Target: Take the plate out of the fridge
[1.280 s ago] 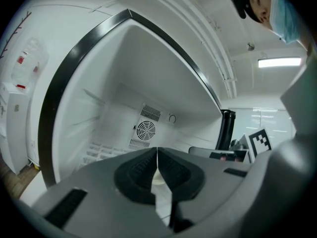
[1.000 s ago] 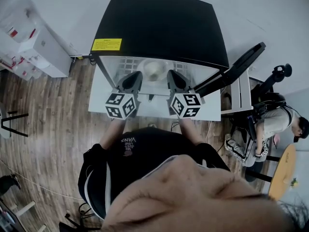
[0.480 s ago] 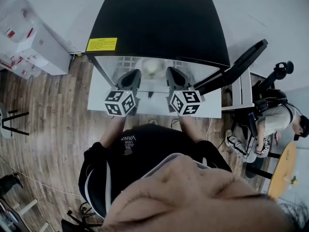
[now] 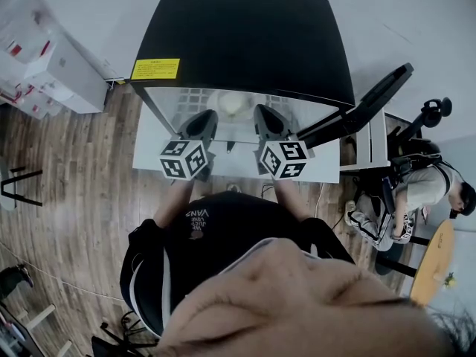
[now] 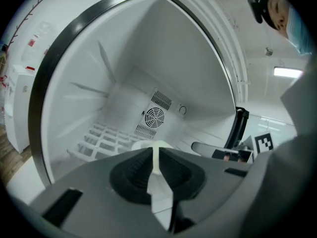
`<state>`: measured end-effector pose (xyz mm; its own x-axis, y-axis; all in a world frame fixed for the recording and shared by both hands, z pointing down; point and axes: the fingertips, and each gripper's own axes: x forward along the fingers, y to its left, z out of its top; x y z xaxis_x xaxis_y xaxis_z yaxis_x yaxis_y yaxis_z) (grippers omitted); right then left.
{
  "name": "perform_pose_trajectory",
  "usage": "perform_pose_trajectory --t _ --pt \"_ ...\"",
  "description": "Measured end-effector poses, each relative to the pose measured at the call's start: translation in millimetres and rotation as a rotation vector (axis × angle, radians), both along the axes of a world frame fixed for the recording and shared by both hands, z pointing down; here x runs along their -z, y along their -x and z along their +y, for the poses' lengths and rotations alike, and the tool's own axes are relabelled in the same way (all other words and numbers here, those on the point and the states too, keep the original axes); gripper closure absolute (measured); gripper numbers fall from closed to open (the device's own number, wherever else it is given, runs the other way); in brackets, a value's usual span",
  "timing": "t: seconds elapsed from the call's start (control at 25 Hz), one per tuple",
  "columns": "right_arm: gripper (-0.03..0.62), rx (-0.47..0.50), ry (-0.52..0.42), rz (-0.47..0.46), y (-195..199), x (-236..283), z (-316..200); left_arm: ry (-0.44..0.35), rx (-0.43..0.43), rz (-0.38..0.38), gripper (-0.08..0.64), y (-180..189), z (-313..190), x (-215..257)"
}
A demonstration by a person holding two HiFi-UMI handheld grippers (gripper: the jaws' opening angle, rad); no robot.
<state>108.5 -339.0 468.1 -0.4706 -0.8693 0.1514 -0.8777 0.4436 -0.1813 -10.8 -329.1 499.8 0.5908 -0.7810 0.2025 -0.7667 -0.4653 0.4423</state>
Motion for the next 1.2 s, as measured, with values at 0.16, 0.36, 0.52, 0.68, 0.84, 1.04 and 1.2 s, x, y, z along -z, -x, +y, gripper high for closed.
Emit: perform_pose_trajectory --t 0.16,0.36,0.52,0.68,0.84,1.04,1.2 --pt "0.58 0.001 0.003 0.0 0.4 -0.3 -0.5 0.017 0.012 0.013 0.541 2.4 0.6 -0.8" --pt "0.58 0.005 0.007 0.0 1.6 -1.3 -0.2 0.041 0.021 0.027 0.54 4.2 1.8 -3.7" --pt "0.58 0.006 0.007 0.0 1.5 -1.6 -0.5 0.058 0.018 0.043 0.496 3.2 2.7 -5.9" --pt "0.58 0.006 0.008 0.0 0.1 -1.5 -0.2 0.076 0.015 0.062 0.463 0.9 3.8 -8.1" --pt "0.58 0.004 0.009 0.001 -1.2 -2.6 0.0 0.104 0.028 0.084 0.429 1.7 4.7 -13.2" --pt "0.58 0.007 0.011 0.0 -0.9 -2.9 0.9 0.146 0.035 0.128 0.391 1.8 8.0 -20.5" --pt "0.58 0.01 0.011 0.002 -1.4 -4.3 1.6 0.184 0.022 0.173 0.382 -2.8 9.4 -25.8"
